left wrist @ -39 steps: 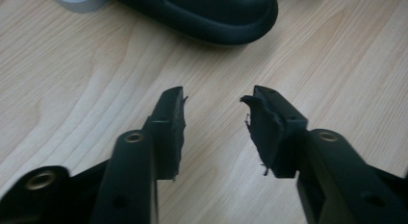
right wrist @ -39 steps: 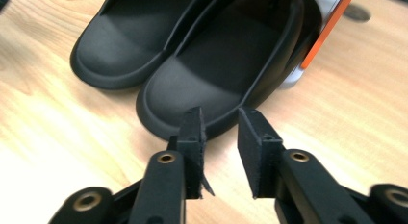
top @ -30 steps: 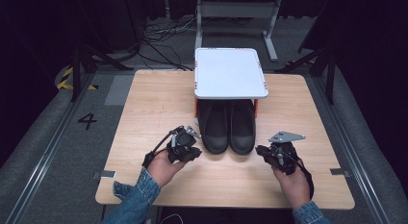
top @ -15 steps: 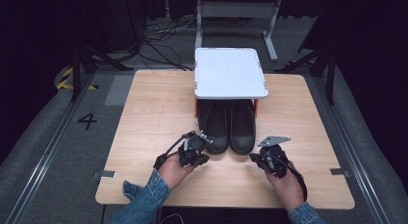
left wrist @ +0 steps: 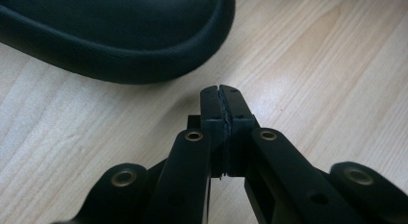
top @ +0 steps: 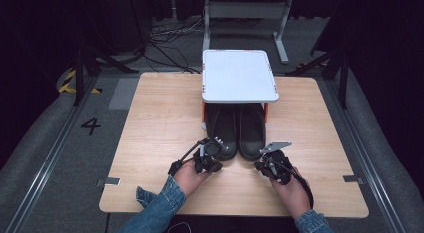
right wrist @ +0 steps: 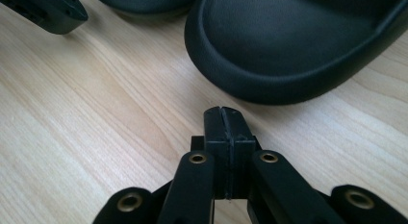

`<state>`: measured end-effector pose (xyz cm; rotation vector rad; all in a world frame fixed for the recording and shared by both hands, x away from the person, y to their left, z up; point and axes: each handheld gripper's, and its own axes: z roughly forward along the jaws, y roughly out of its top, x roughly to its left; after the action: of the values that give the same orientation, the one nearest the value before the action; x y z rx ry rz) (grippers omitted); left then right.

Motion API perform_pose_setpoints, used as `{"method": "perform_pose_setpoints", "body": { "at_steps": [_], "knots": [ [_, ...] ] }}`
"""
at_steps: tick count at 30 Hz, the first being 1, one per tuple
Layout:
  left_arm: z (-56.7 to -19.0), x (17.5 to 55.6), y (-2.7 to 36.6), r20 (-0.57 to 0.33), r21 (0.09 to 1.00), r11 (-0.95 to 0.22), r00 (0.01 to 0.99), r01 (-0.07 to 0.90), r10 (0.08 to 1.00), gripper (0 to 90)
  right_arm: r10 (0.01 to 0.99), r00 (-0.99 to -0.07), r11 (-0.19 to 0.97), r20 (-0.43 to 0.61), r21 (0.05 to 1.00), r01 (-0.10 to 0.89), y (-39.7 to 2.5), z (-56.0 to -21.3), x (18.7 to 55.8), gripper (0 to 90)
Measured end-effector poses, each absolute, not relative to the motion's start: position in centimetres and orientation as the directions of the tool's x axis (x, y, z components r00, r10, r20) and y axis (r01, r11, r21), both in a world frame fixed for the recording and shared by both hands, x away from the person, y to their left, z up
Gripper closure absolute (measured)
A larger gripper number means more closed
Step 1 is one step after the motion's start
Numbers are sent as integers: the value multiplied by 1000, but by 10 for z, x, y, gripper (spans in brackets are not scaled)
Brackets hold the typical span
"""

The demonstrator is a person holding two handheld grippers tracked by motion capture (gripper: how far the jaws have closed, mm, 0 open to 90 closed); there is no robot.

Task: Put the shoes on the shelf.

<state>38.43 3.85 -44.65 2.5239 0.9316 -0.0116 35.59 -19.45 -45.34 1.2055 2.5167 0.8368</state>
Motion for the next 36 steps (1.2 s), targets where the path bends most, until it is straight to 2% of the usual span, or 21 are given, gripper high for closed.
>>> {"method": "perform_pose_setpoints", "body": {
  "at_steps": [6,23,36],
  "knots": [
    [-450,382,32,-160,382,-690,780,614,605,894,764,-644,504,46,581,639,-190,-454,358,900],
    [-451,399,31,-147,401,-643,739,652,658,895,773,-632,490,62,575,655,-187,-454,370,900],
    [-447,429,29,-164,414,-594,698,690,697,894,789,-609,468,85,560,684,-189,-452,402,900]
  ]
}}
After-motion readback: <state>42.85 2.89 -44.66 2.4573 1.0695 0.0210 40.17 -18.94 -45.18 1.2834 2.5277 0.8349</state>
